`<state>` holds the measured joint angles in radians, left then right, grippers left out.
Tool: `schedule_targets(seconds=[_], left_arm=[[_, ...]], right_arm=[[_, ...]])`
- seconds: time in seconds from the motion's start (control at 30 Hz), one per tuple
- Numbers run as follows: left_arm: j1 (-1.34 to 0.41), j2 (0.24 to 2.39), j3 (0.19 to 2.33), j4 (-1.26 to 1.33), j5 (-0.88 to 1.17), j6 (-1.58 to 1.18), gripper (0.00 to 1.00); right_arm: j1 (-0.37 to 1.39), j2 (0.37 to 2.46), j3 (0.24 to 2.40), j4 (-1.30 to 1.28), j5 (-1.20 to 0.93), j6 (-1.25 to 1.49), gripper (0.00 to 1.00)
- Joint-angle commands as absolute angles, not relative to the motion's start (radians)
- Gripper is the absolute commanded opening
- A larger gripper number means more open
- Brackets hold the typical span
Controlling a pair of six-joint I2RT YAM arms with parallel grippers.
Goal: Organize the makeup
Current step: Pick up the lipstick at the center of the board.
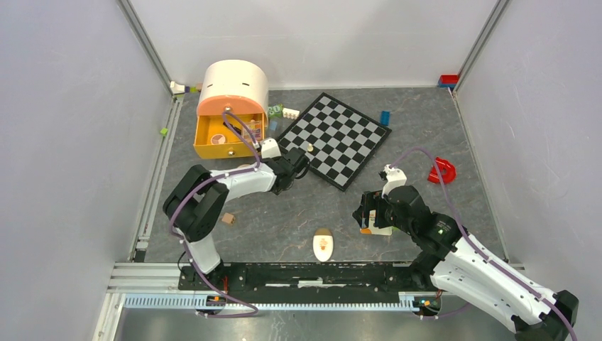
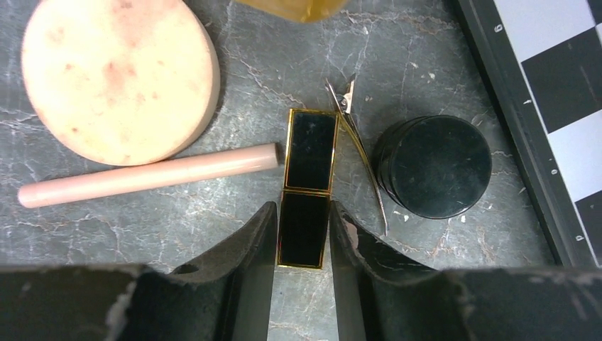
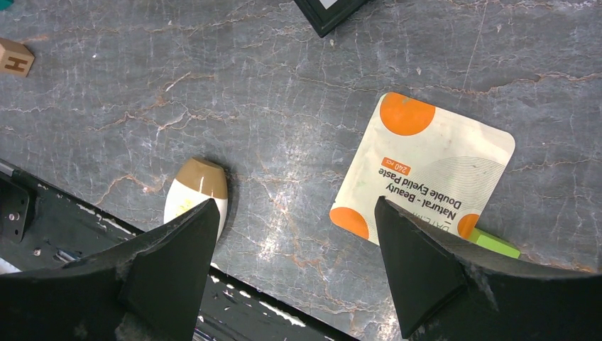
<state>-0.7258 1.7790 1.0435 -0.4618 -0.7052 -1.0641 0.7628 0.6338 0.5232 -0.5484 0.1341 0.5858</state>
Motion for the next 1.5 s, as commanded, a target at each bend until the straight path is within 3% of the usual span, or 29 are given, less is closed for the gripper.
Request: schedule_targets(seconds=[0.0,0.3,0.67,0.87,1.13,1.47], left_arm=[[-0.712,1.681,1.033,-0.442,-0.754,-1.036,0.39],[-0.736,1.548,0.959,-0.412,-0.697,-0.971,0.39],[-0.773,1.508,0.845,-0.348,-0.733,-0.936,0.46],[-0.848,1.251,0.788,-0.391,-0.770,-0.892,0.51],[-0.861,0.736,0.777,-0.657,-0.668,-0.780,0.60],[-0.861,0.460,0.842,-0.839,-0.499,-0.621,0.67]], right_arm=[[0.759,0.623,0.523,-0.544,0.150,0.583,0.88],[0.759,0.621,0.532,-0.543,0.141,0.592,0.88],[0.759,0.617,0.533,-0.544,0.137,0.597,0.88],[0.759,0.653,0.510,-0.452,0.088,0.566,0.87],[0.811,0.985,0.612,-0.181,0.016,0.517,0.86],[0.947,1.498,0.965,-0.007,0.110,0.473,0.87]])
